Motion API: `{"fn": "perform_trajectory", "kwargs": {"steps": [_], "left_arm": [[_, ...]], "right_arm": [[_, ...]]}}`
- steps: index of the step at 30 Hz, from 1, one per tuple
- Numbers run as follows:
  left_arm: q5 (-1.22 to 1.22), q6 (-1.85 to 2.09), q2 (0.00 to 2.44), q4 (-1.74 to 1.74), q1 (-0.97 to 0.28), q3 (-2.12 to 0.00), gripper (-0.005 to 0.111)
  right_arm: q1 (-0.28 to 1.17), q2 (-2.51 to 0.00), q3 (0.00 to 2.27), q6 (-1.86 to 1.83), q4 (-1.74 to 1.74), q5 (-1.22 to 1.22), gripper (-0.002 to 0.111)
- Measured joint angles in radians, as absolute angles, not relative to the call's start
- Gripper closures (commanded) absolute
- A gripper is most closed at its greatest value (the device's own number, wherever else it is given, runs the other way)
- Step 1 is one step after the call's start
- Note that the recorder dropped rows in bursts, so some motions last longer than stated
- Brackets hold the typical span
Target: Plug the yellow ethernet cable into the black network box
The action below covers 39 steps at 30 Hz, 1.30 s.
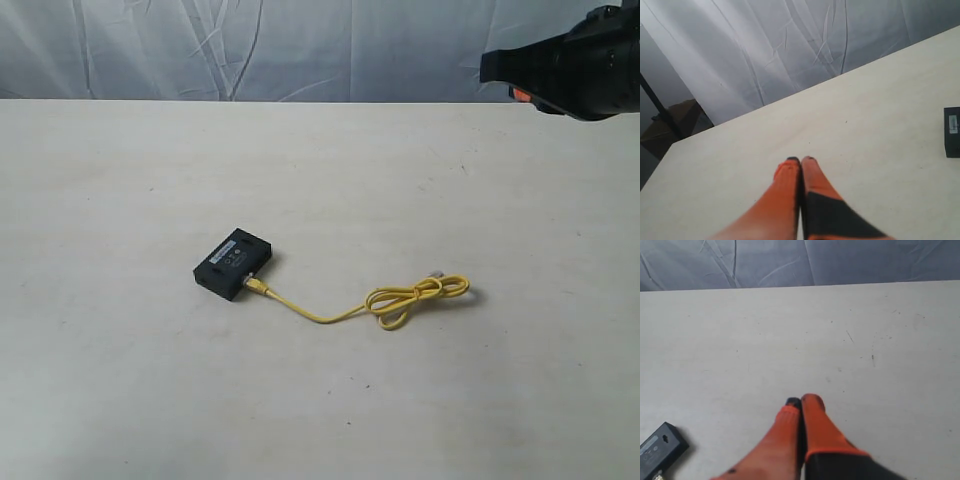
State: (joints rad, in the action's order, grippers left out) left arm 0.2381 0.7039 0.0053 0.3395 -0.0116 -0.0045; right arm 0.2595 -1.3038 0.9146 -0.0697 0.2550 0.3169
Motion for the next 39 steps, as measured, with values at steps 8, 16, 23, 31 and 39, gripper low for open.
{"fn": "perform_trajectory", "kwargs": {"steps": [8, 16, 23, 31, 39], "left_arm": [[0.236, 0.195, 0.005, 0.057, 0.013, -0.005, 0.107], [0.236, 0.053, 0.005, 0.045, 0.055, -0.005, 0.107], [0.236, 0.009, 0.005, 0.030, 0.049, -0.005, 0.107], [0.236, 0.000, 0.005, 0.028, 0.042, -0.005, 0.107], [0.236, 0.000, 0.005, 0.028, 0.042, -0.005, 0.107]], "right_arm": [[0.260, -1.304, 0.915, -0.070, 0.255, 0.317, 0.108], [0.260, -1.304, 0.915, -0.070, 0.255, 0.317, 0.108], [0.260, -1.304, 0.915, -0.070, 0.255, 0.317, 0.108], [0.260, -1.304, 0.915, -0.070, 0.255, 0.317, 0.108], [0.260, -1.304, 0.915, -0.070, 0.255, 0.317, 0.108]]}}
